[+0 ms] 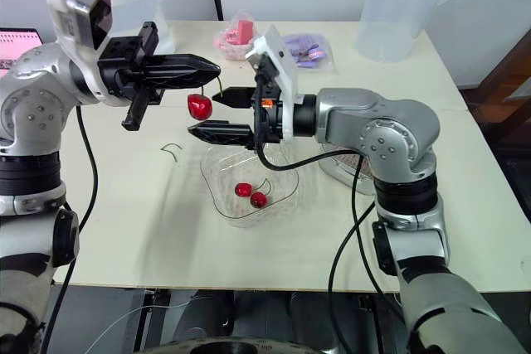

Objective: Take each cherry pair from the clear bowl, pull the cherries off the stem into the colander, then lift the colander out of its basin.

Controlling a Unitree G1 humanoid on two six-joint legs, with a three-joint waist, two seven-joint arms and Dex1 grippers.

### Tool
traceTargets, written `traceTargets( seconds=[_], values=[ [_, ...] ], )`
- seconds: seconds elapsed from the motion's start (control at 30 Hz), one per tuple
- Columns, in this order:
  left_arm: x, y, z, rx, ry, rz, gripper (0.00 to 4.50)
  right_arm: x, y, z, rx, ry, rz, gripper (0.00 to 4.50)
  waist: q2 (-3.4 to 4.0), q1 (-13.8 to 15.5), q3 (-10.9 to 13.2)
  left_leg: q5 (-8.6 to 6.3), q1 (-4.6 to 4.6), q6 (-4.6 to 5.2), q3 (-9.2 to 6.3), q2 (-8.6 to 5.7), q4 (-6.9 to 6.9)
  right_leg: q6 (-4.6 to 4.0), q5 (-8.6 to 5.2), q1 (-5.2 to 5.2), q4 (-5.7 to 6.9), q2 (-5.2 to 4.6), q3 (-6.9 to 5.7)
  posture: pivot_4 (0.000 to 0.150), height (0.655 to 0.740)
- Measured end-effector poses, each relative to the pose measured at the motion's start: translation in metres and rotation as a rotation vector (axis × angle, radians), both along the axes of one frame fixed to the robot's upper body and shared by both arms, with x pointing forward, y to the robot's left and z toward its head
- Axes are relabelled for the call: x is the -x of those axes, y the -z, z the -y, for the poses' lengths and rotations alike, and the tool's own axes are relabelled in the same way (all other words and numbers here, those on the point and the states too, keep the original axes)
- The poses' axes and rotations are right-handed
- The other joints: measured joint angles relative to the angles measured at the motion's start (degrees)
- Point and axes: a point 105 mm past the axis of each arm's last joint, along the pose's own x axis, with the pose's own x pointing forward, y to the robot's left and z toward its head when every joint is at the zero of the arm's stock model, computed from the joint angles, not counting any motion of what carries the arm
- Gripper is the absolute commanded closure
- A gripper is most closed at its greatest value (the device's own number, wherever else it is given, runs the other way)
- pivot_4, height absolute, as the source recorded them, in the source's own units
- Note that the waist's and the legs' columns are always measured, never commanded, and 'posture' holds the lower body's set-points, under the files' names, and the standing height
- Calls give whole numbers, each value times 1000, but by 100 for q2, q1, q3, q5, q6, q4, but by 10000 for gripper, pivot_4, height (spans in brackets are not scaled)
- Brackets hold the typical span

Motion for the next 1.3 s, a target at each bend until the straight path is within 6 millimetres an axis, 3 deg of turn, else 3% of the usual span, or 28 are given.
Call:
traceTargets(
  seconds=[0.3, 0.4, 0.57, 0.63, 0.97, 1.13, 1.3],
  values=[
    [0, 0, 0, 1, -5, 0, 45000, -2, -1, -8, -27, -4, -24, 279, 0, -13, 0, 0, 0, 0, 0, 2, -2, 0, 0, -1, -1, 2, 0, 1500, 7367],
    [-1, 0, 0, 1, -8, -1, 45000, -2, -1, -10, -33, -4, -23, 10067, 0, -14, 0, 0, 0, 0, 0, 2, -2, 0, 0, -1, -1, 2, 0, 1500, 7367],
    [-1, 0, 0, 2, -12, -2, 45000, -1, -3, -14, -36, -11, -18, 35829, 0, -12, 0, 0, 0, 0, 0, 3, -2, 0, 0, -1, -1, 3, 0, 1500, 7367],
    [-1, 0, 0, 3, -14, -2, 45000, -1, -3, -14, -36, -11, -19, 39962, 0, -13, 0, 0, 0, 0, 0, 3, -2, 0, 0, -1, -2, 2, 0, 1500, 7367],
    [-3, 5, 1, -6, -19, -20, 45000, 6, 9, -6, 20, -2, 0, 40224, 0, -9, 0, 0, -1, 1, 0, 3, -3, 0, 0, -2, -2, 3, 0, 1500, 7367],
    [-3, 2, 1, 6, -22, -12, 45000, 11, 65, 2, 158, 16, -142, 40224, -1, -12, 0, 0, -2, 1, 2, 3, -1, 0, 0, -2, -3, 3, 3, 1500, 7367],
    [-2, -1, 1, 16, -17, -6, 45000, 9, 64, 12, 183, 52, -115, 40224, -1, -15, -1, 0, 0, 1, 0, 5, -1, -1, 1, -3, -2, 8, 4, 1500, 7367]
  ],
)
